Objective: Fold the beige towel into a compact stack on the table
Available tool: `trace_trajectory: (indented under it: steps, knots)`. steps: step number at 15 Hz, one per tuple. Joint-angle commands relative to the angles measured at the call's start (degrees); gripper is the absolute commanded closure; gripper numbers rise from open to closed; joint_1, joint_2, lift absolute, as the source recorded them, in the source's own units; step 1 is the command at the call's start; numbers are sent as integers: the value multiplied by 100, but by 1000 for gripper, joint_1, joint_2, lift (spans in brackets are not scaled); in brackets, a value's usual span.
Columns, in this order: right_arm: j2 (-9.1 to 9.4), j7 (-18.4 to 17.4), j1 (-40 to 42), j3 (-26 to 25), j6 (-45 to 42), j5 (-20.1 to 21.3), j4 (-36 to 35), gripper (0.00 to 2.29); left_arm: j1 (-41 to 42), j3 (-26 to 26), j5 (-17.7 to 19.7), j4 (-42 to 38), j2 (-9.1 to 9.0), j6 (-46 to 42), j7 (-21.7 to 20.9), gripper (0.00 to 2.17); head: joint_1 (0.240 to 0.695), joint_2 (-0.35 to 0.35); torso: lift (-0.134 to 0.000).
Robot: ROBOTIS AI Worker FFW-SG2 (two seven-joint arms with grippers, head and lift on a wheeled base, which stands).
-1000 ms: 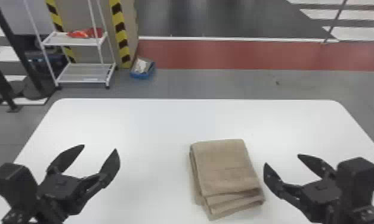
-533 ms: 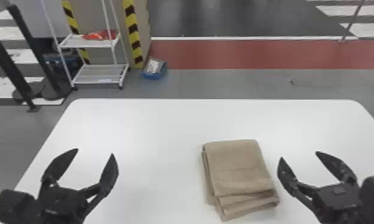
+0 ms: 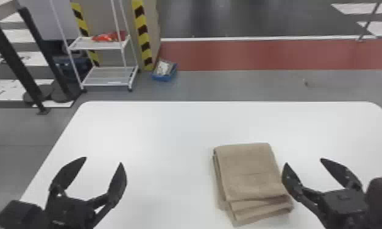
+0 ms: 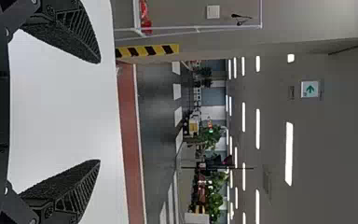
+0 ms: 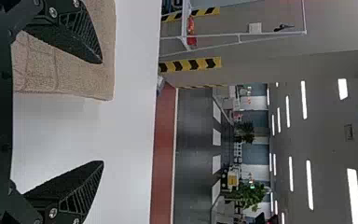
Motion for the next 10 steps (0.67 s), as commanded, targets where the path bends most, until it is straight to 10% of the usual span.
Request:
trace_trajectory:
  steps: [1,10]
  knots:
    - [23,1,-23,36,10,7,11,134,16,8,-1,-21,-15,0,-10,134,695,73,-124]
    - [23,19,-14,106,45,16,-15,134,16,8,-1,-38,-15,18,-45,134,695,83,-124]
